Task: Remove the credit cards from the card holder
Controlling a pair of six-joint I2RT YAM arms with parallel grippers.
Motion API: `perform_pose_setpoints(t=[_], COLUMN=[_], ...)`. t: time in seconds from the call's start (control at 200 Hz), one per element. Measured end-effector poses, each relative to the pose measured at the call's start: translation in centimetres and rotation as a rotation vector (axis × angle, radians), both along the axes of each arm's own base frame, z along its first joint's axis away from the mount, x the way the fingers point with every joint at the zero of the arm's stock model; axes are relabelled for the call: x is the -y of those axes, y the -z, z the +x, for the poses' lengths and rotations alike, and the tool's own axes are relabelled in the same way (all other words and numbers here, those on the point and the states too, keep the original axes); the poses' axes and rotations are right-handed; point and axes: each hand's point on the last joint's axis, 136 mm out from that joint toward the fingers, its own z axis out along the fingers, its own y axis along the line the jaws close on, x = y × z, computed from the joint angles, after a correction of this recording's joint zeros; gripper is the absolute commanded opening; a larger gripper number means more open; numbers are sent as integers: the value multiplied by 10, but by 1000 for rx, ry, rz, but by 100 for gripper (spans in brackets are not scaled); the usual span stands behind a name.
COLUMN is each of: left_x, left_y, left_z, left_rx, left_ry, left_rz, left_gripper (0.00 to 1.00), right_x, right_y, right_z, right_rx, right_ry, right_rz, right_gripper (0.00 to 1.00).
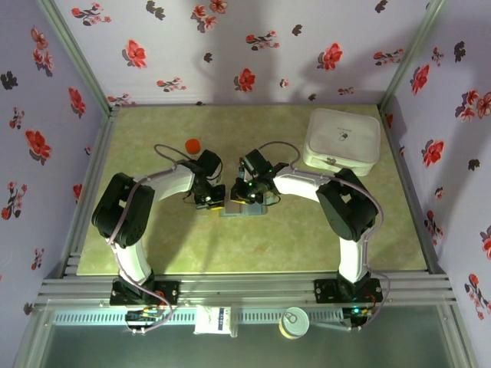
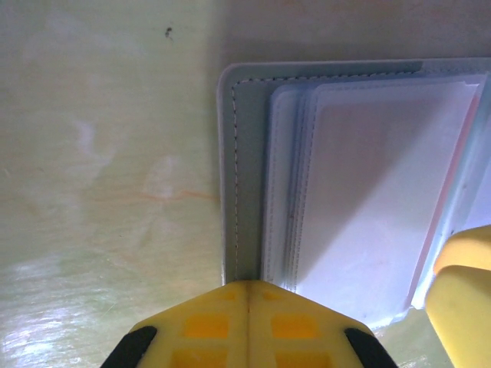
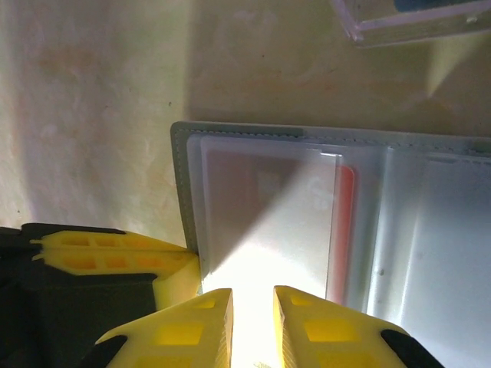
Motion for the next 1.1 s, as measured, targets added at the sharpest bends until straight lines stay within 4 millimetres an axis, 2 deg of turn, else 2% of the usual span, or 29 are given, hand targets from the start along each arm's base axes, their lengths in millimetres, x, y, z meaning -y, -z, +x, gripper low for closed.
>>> perform_pose_setpoints(t=[1.1], left_x=[-3], left_y=[3], left_z=[1], left_rx=[-7], left_ry=[-7], left_rz=[5], left_gripper=[0], right_x=[14], right_y=[18], right_z=[0], right_rx=[-6], right_ry=[17], right_rz=[-64], right_gripper=[23])
